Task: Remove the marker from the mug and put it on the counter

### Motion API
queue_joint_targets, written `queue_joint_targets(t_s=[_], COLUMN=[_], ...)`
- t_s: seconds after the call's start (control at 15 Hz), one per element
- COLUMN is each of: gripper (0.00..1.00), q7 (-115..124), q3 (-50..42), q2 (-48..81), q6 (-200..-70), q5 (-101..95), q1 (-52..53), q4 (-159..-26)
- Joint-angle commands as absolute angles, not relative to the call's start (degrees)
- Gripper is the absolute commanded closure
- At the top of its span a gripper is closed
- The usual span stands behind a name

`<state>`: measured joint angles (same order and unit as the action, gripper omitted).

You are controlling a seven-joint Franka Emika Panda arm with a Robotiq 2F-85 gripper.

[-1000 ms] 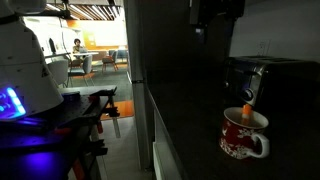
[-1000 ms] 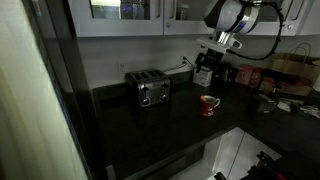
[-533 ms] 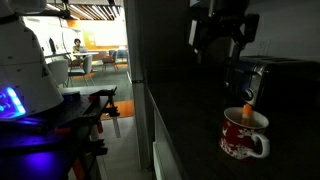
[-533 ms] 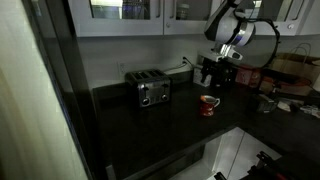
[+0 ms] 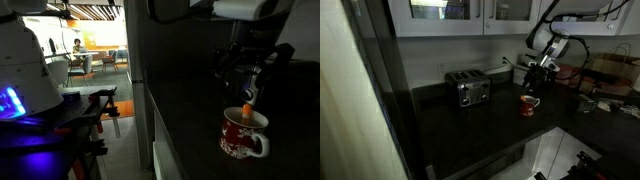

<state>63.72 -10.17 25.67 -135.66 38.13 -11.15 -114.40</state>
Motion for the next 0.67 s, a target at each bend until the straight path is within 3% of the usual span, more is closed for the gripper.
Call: queue_joint_targets(t_s=[0.0, 0.13, 0.27, 0.33, 0.47, 0.6], gripper=[0.16, 0.21, 0.31, 0.41, 0.35, 0.37], q7=[70.10, 71.81, 72.81, 73.18, 74.14, 74.99], q3=[-10.21, -10.41, -10.48, -10.68, -11.02, -11.26], q2=[27.65, 28.75, 29.50, 29.75, 29.93, 30.20], q6=[-136.51, -136.58, -136.31, -136.59, -137.66, -139.91], q5=[43.07, 44.23, 44.82, 44.74, 44.63, 44.81], q1=[-11.71, -11.92, -12.27, -12.19, -12.06, -11.97], q4=[-111.89, -111.12, -110.74, -110.80, -111.26, -111.51])
